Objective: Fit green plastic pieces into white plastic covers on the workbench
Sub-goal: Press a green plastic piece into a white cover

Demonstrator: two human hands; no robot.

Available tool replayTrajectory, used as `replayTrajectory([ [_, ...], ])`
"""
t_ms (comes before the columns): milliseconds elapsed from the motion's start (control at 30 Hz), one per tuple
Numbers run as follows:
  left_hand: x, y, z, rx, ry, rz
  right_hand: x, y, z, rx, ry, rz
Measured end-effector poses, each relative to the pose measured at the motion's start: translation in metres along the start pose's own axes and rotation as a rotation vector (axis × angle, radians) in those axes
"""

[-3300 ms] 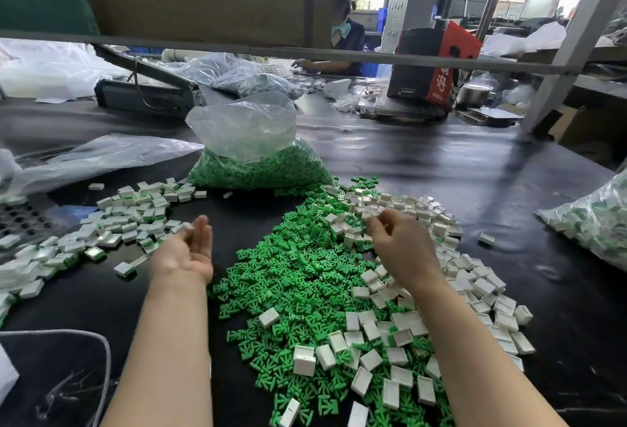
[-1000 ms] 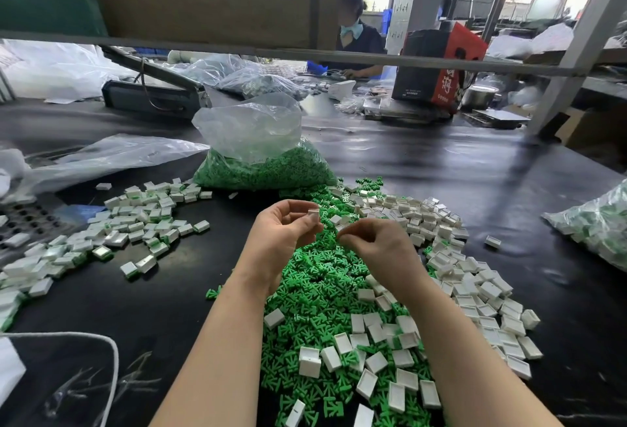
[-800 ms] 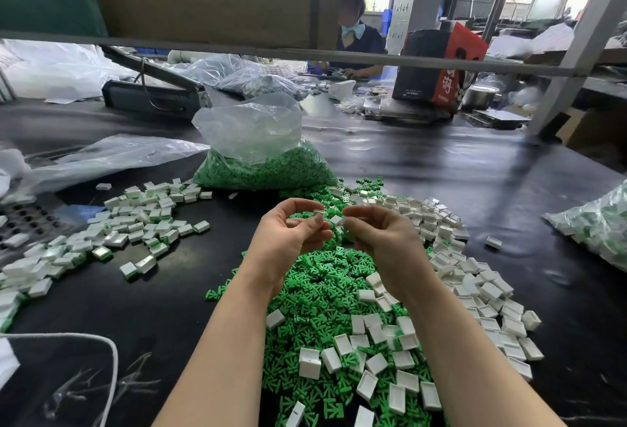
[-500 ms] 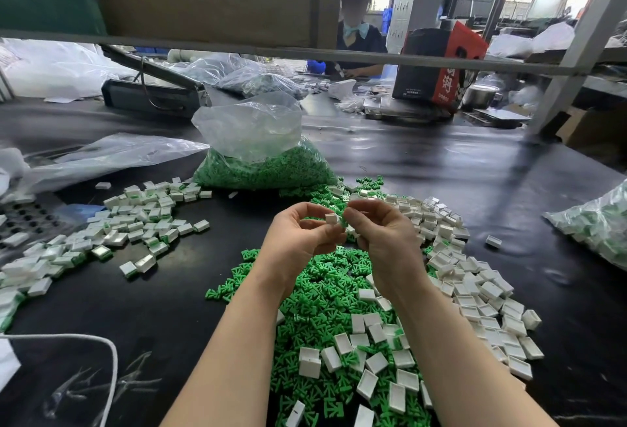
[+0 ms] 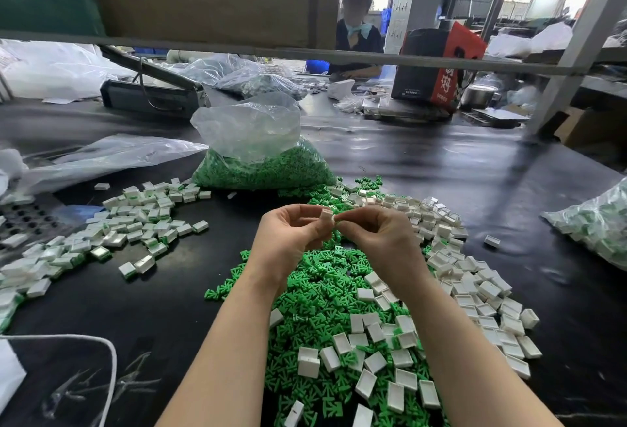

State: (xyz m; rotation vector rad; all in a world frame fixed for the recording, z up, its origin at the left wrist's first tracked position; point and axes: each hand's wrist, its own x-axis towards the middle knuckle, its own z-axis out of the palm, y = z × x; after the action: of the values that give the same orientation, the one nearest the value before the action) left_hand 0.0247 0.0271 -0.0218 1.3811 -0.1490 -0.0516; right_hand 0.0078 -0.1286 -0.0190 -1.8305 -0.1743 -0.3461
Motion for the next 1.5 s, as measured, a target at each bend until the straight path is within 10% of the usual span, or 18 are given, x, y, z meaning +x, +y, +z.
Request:
replayTrajectory([
  [433, 0.0, 0.001, 0.0, 0.008, -0.042, 0.013, -0.002, -0.006, 0.002, 0.217, 0.085, 0.027],
  [1500, -0.004, 0.002, -0.008, 0.539, -0.306, 0.036, 0.0, 0.009, -0.006, -0.053, -0.405, 0.124],
])
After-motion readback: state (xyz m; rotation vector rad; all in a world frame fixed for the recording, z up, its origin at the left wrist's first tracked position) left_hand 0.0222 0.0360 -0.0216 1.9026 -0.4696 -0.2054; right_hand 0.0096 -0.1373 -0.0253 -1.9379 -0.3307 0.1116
